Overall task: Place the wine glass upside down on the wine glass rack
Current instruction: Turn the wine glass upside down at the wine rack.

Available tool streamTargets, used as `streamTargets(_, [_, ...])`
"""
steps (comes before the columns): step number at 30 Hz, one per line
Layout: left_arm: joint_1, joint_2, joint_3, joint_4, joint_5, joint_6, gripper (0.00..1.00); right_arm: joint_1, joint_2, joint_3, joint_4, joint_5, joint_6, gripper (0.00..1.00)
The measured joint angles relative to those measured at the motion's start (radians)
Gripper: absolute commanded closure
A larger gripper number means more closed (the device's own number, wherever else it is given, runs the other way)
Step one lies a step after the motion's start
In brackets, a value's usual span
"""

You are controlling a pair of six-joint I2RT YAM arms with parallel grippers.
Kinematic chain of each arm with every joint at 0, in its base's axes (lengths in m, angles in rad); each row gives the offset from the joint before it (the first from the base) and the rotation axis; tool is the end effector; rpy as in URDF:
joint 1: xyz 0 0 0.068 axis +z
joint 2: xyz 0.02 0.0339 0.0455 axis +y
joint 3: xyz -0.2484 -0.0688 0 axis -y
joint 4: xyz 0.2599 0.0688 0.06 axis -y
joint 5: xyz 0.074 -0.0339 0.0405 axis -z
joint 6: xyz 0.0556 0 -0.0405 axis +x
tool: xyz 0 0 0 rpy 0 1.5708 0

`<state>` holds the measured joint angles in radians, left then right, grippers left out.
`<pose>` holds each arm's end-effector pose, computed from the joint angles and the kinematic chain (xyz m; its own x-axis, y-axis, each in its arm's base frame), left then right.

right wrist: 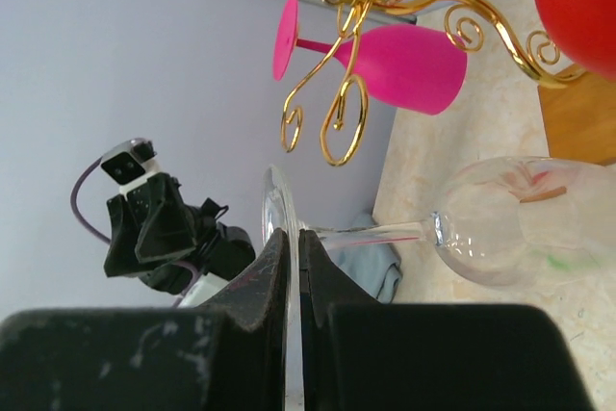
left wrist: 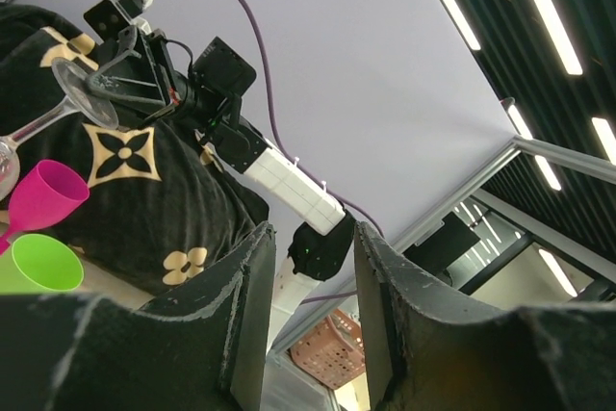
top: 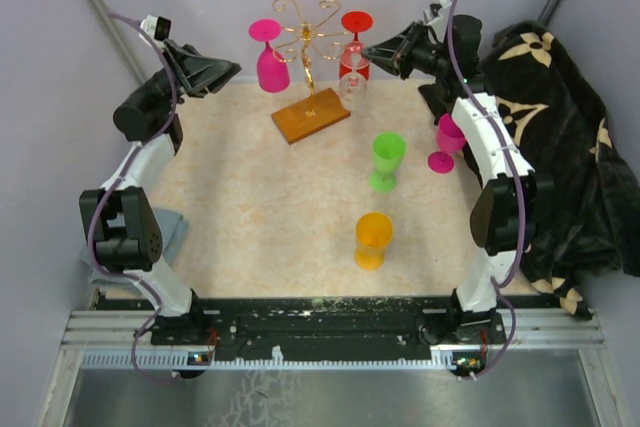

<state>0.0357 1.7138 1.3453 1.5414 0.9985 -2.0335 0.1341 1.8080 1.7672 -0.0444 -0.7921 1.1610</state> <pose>0.3612 -0.0339 0.4177 -0.6852 -0.5094 -0.5205 0.6877 -0.2173 -0.6927 0.4438 0.0998 0.3947 -0.7644 0.5469 -0.3414 -0.2401 0.2500 0.9380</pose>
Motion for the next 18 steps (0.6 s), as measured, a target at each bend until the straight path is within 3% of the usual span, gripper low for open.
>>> streamTargets(18, [0.0, -0.027, -0.014, -0.004, 0.016, 0.034, 0.56, 0.0, 0.073, 0.048, -0.01, 0.039, -0.033, 1.0])
